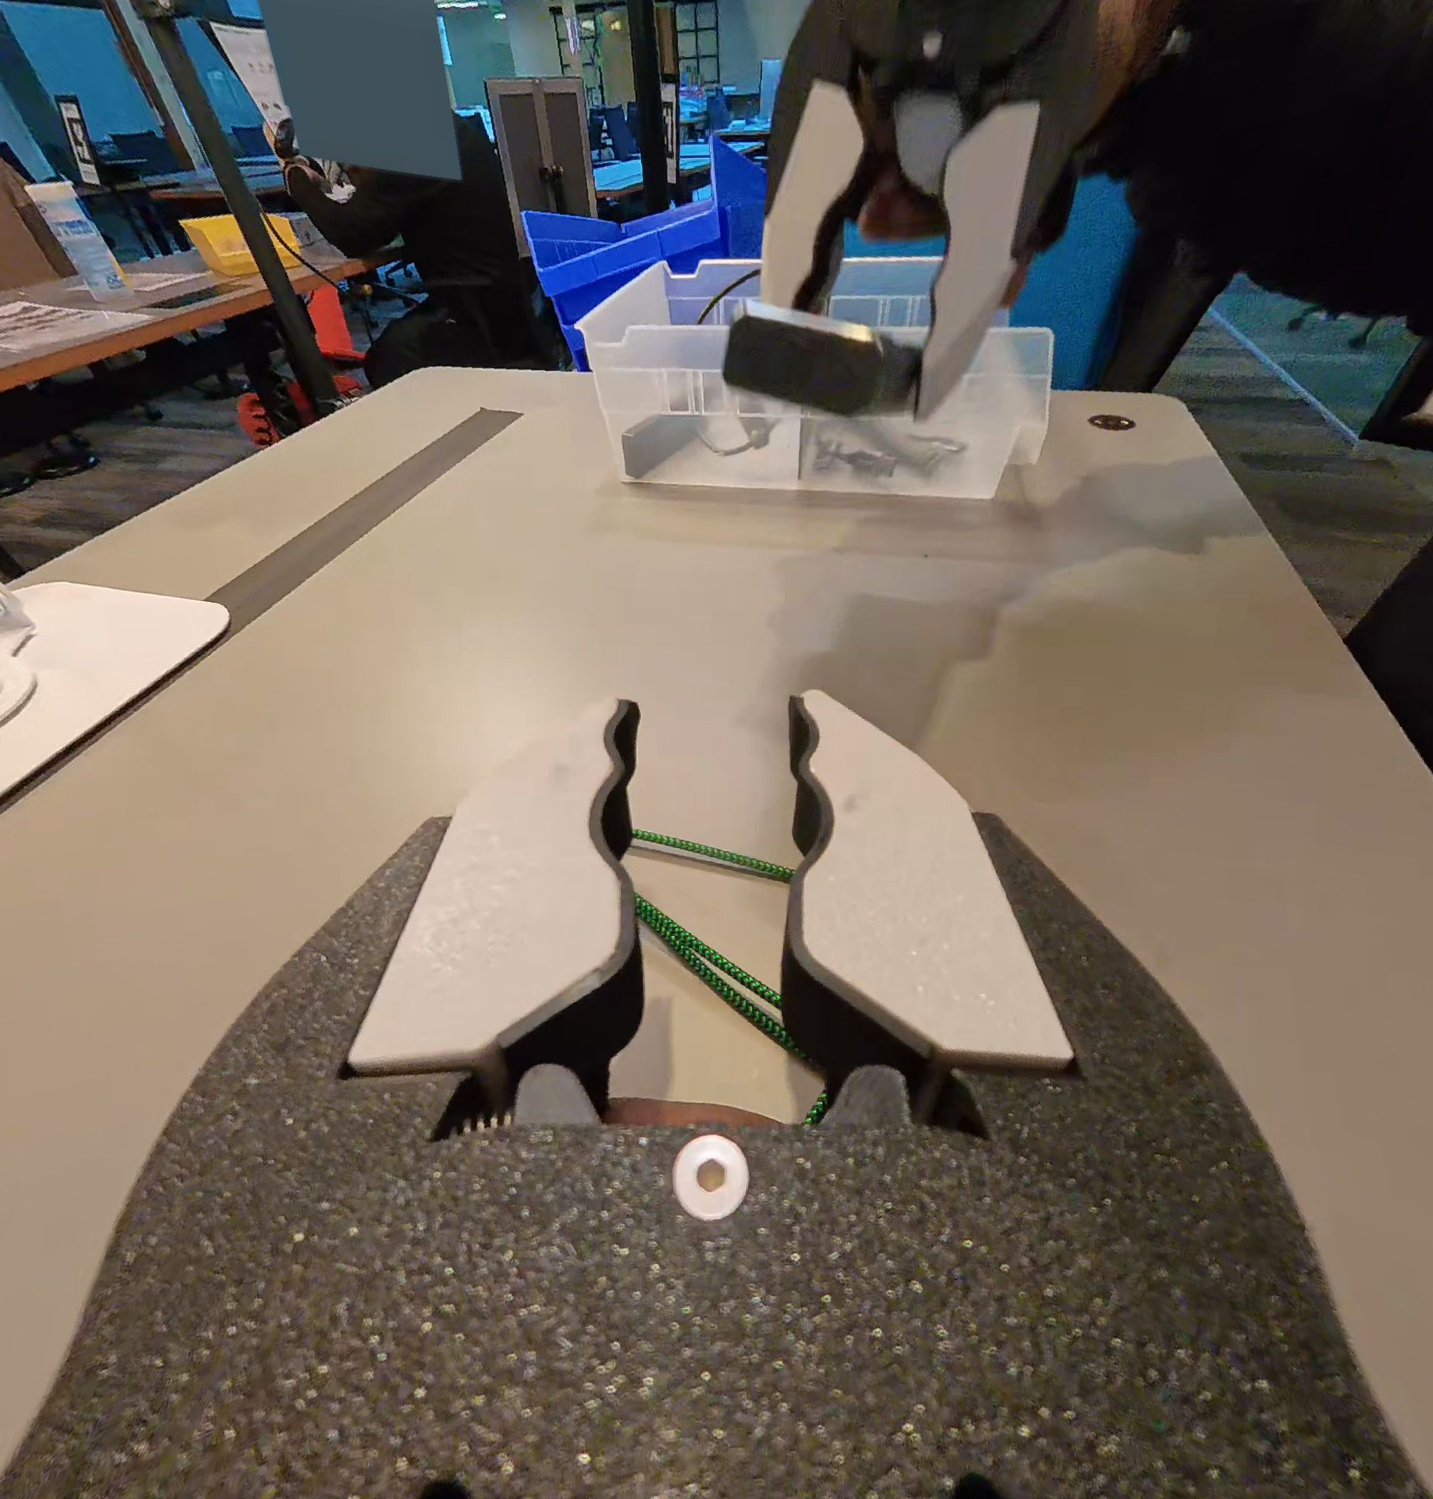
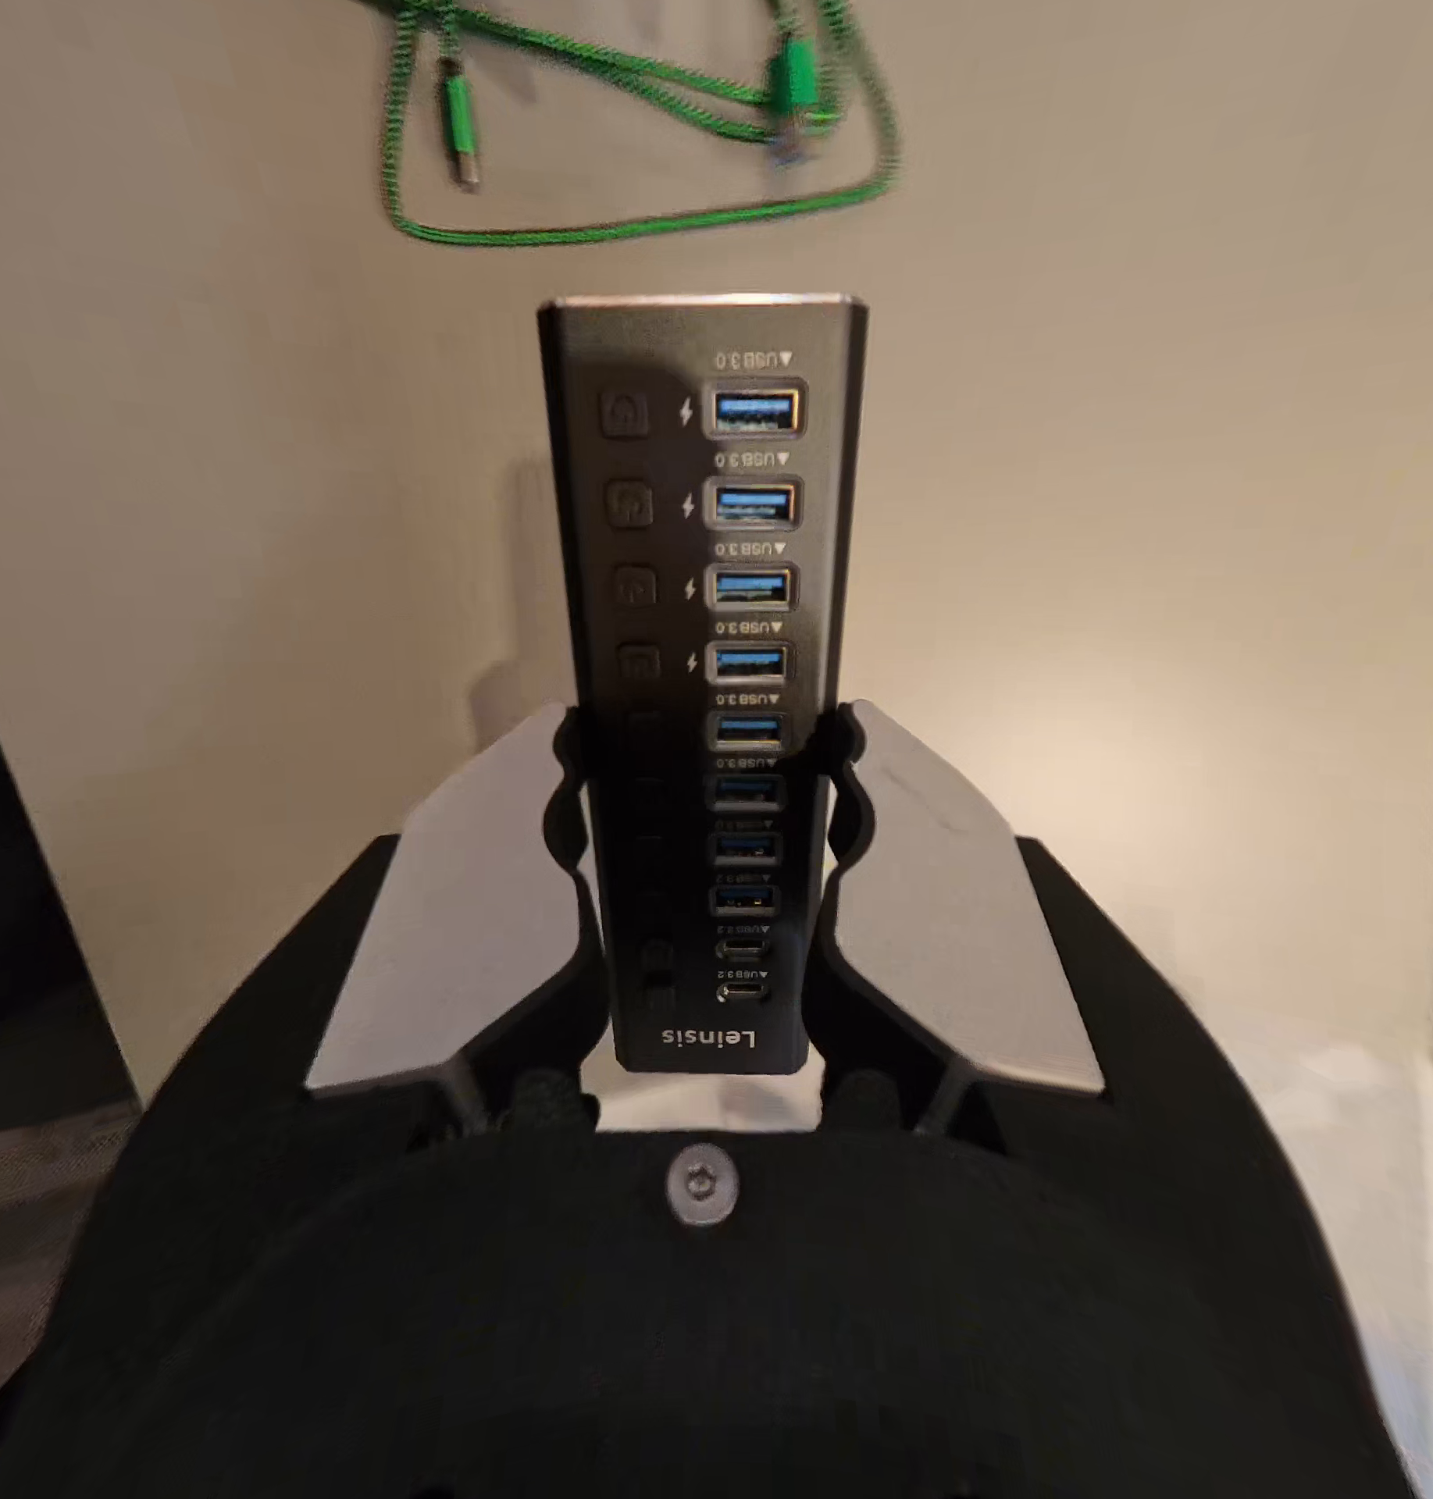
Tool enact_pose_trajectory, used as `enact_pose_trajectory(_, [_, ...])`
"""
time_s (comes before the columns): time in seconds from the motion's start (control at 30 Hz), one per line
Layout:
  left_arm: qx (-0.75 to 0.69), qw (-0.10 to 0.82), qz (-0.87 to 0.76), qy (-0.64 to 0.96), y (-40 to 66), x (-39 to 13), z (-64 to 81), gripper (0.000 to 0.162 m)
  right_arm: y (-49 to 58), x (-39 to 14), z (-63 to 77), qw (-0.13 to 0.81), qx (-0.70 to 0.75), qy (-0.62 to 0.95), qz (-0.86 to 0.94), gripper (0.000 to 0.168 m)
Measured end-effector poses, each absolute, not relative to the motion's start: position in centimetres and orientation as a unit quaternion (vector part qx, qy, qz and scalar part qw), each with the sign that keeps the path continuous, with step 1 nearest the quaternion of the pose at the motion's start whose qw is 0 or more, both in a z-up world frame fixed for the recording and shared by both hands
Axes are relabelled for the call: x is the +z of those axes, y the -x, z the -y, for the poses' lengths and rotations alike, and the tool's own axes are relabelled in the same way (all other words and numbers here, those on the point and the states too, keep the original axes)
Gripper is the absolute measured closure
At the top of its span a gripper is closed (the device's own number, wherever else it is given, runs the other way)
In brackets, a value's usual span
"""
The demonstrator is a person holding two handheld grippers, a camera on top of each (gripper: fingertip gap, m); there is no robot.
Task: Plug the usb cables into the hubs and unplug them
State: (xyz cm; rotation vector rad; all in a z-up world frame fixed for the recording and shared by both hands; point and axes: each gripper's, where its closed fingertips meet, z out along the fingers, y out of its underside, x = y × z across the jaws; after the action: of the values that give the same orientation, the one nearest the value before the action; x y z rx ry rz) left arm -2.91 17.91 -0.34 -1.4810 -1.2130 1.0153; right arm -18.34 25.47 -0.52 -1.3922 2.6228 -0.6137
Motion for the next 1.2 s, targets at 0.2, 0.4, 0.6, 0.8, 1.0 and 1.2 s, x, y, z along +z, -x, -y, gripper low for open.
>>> enact_pose_trajectory(0.2, [0.410, 0.463, 0.500, 0.606, 3.0, -0.8, -17.7, 0.126, 35.4, 4.6, -25.5, -0.065, -0.142, 0.412, -0.897, 0.111])
enact_pose_trajectory(0.4, [0.404, 0.458, 0.504, 0.610, 3.6, -1.7, -18.0, 0.127, 44.2, 0.5, -27.8, -0.068, 0.014, 0.427, -0.901, 0.110])
enact_pose_trajectory(0.6, [0.405, 0.462, 0.508, 0.603, 3.7, -1.7, -17.8, 0.127, 44.7, -3.1, -26.8, -0.085, 0.091, 0.501, -0.856, 0.110])
enact_pose_trajectory(0.8, [0.409, 0.459, 0.510, 0.602, 3.2, -1.4, -17.5, 0.130, 45.0, -5.3, -25.8, -0.135, 0.130, 0.554, -0.811, 0.111])
enact_pose_trajectory(1.0, [0.411, 0.449, 0.515, 0.603, 2.4, -1.0, -16.7, 0.129, 43.8, -2.3, -25.4, -0.104, 0.066, 0.503, -0.856, 0.095])
enact_pose_trajectory(1.2, [0.412, 0.410, 0.559, 0.591, 1.0, -1.2, -14.0, 0.126, 37.7, 1.7, -22.6, -0.091, -0.067, 0.511, -0.852, 0.096])
